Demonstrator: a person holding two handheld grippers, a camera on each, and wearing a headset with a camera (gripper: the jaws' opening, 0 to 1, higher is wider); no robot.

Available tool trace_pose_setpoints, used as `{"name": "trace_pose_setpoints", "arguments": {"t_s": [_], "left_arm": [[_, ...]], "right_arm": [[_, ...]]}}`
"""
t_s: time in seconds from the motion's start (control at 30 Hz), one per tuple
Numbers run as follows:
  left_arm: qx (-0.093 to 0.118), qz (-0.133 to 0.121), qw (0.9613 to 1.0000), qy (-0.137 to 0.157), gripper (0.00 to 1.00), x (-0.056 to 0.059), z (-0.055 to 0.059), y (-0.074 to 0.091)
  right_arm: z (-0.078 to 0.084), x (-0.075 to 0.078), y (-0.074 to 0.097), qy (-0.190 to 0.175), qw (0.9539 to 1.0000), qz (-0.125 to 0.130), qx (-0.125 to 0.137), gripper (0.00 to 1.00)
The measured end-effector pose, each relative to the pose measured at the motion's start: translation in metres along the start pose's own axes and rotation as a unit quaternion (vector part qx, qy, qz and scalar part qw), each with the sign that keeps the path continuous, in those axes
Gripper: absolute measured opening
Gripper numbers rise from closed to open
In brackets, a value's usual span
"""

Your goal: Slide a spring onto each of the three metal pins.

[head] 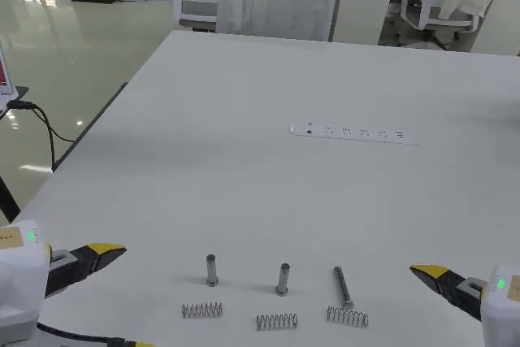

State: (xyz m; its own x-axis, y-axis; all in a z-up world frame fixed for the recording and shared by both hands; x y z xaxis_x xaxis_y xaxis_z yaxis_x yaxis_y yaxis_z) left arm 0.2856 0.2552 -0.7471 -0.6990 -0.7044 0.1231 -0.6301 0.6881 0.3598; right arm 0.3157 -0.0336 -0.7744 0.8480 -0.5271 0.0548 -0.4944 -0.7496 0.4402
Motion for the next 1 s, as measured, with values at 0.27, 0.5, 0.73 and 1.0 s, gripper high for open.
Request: {"name": "trace_pose_setpoints", "arguments": {"t_s": [0.27, 0.5, 0.73, 1.0], "left_arm": [[-0.008, 0.001, 0.9999, -0.006, 0.98, 0.0016, 0.0039, 0.0038], [-0.007, -0.001, 1.0000, -0.004, 0.98, 0.0023, 0.0037, 0.0043], [-0.007, 0.000, 1.0000, -0.003, 0.98, 0.0030, 0.0049, 0.0034], [-0.010, 0.001, 0.9999, -0.003, 0.98, 0.0022, 0.0058, 0.0036]], "right_arm": [[0.0013, 0.0010, 0.0004, -0.001, 1.0000, 0.001, 0.001, 0.97], [0.0002, 0.0000, -0.0008, 0.001, 1.0000, 0.000, 0.001, 0.99], [0.0009, 0.0005, -0.0012, 0.004, 1.0000, 0.000, -0.002, 0.99], [0.0018, 0.0015, -0.0023, 0.004, 1.0000, -0.001, -0.005, 0.99]]}}
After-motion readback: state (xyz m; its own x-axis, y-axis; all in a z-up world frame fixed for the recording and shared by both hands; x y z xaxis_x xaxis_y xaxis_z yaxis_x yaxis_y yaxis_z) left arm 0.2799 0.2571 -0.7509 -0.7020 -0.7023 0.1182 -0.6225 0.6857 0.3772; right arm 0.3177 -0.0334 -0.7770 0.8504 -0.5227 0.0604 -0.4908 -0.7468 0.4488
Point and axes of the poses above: the centre of the closed fingertips' face, and the gripper's own axes: y roughly backward along the fingers, x roughly to its right, z roughly out of its underside, the point moved 4 cm from there along y, roughly backward along the fingers, and after that the axes turned 8 degrees about x, right-handed, at the moved point
